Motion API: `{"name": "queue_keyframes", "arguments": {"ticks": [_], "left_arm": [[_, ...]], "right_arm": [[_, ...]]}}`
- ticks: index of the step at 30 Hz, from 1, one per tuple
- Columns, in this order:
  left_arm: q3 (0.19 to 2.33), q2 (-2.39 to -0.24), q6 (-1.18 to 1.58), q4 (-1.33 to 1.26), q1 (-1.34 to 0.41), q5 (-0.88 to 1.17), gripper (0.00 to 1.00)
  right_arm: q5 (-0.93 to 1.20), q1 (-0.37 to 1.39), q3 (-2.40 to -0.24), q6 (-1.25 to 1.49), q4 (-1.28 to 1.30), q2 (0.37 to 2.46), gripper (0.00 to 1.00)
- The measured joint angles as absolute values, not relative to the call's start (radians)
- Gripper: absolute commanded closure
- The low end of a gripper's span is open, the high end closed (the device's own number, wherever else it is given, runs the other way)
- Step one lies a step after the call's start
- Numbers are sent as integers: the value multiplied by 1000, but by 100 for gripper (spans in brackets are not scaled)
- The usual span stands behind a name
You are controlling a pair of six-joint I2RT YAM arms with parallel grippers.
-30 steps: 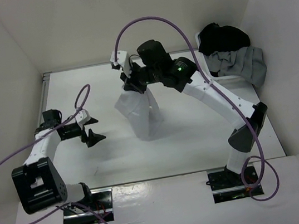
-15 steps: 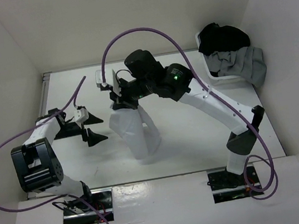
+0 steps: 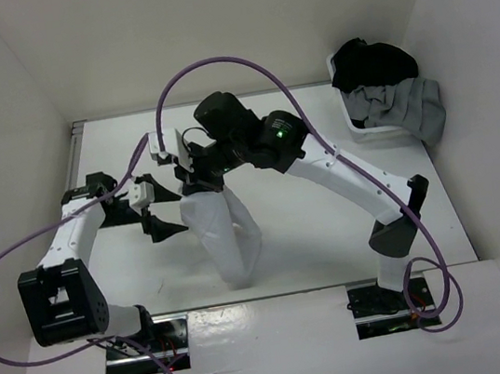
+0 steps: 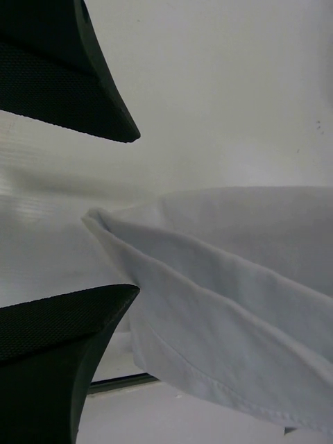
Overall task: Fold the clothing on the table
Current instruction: Flatten the skirt out
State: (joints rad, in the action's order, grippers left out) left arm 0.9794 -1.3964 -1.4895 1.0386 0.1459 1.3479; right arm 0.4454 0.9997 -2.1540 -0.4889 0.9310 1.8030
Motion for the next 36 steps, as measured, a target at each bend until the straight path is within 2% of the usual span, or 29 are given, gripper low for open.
{"name": "queue_keyframes", "arguments": {"ticks": [9,17,23,26,33,36], "left_arm": [[1008,-1391,-1491,1105,41,1344,13],[1023,-1449,-1517,1153,6,1305,35],[1028,-1480,-1540,1176,-6,1264,41],[1028,-1480,-1544,1182,-12,1251,47],[1031,-1490,-1559,1195,-25,1217,51],[1037,-1491,-1570,1205,-28,1210,56]], "right_arm": [[447,1000,-2188,-489,941,1803,99],[445,1000,-2189,-489,953,1803,99],[445,1000,-2210,-489,968,1803,99],[446,1000,-2223,-491,972,1803,99],[442,1000,-2251,-492,979,1803,99],[442,1000,-2254,-492,981,1803,99]]}}
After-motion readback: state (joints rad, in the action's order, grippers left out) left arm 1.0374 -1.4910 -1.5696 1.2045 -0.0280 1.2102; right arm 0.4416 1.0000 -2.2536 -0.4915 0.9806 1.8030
